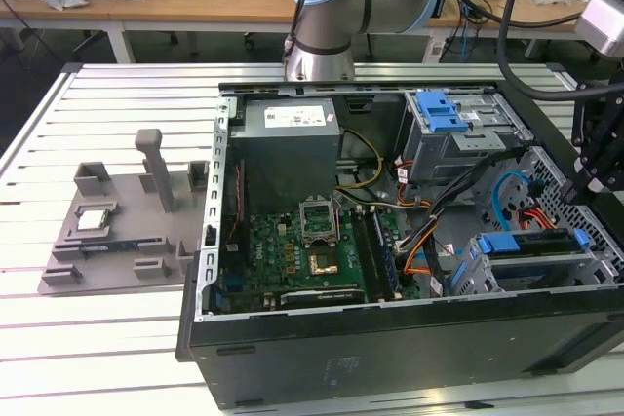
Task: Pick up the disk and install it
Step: 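Insert the second disk wire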
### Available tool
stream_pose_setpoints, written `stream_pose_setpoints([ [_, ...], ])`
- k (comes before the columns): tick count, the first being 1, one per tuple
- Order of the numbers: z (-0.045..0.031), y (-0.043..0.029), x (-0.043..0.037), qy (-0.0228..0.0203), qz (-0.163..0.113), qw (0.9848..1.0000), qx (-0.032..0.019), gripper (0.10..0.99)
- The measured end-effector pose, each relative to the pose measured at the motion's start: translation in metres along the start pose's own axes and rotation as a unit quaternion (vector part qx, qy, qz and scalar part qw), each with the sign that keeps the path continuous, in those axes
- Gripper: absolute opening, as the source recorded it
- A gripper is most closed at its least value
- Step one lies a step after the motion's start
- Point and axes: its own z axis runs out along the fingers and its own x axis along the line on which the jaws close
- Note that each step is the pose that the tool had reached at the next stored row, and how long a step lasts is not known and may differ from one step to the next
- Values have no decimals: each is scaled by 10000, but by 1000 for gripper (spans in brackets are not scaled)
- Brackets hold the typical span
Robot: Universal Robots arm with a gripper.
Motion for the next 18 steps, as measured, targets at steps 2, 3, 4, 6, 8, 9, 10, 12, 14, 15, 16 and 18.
stream_pose_setpoints([
  [2,0,0,0,0,0,10000,0,114],
  [3,-1,0,0,0,0,10000,0,173],
  [4,0,0,0,0,0,10000,0,235],
  [6,-1,0,0,0,0,10000,0,302],
  [8,-1,0,0,0,0,10000,0,302],
  [9,-3,0,-1,1,0,10000,0,302],
  [10,-3,1,-4,2,1,10000,0,302],
  [12,-1,2,-16,0,1,10000,0,302],
  [14,-2,13,-40,1,0,10000,0,302],
  [15,-2,20,-56,1,0,10000,0,302],
  [16,-1,27,-82,0,0,10000,0,302],
  [18,-2,44,-137,0,0,10000,0,302],
])
